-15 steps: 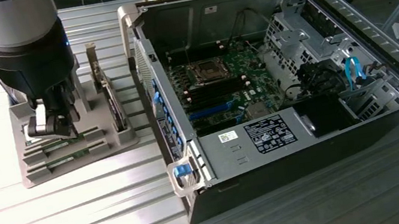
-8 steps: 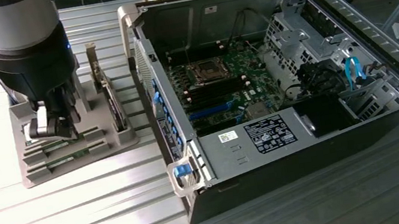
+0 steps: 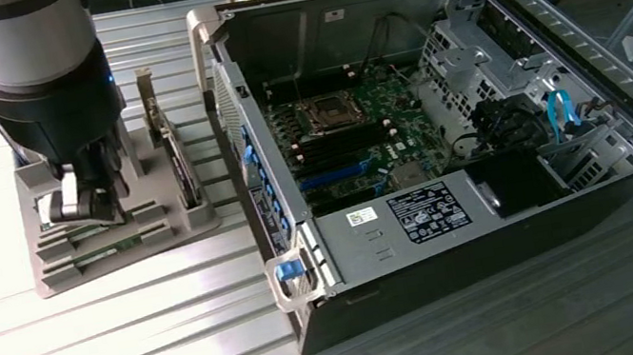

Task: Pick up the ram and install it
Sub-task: 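Pick up the ram and move it above insertion slot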

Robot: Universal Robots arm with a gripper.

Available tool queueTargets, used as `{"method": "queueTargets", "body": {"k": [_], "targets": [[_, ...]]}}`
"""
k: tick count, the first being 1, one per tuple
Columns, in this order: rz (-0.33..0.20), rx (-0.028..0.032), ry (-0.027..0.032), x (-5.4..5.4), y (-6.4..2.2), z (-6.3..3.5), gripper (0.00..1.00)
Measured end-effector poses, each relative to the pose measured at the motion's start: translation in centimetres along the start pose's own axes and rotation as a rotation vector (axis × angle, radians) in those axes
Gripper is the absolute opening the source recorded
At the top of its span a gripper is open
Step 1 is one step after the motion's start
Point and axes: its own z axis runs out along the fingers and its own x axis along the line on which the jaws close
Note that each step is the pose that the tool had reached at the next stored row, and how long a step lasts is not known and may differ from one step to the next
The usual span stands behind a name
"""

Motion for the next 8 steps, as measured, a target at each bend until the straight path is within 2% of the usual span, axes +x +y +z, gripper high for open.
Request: {"method": "queueTargets", "body": {"k": [8], "targets": [[0.000,0.0000,0.0000,0.00,-0.01,0.40,0.36]]}}
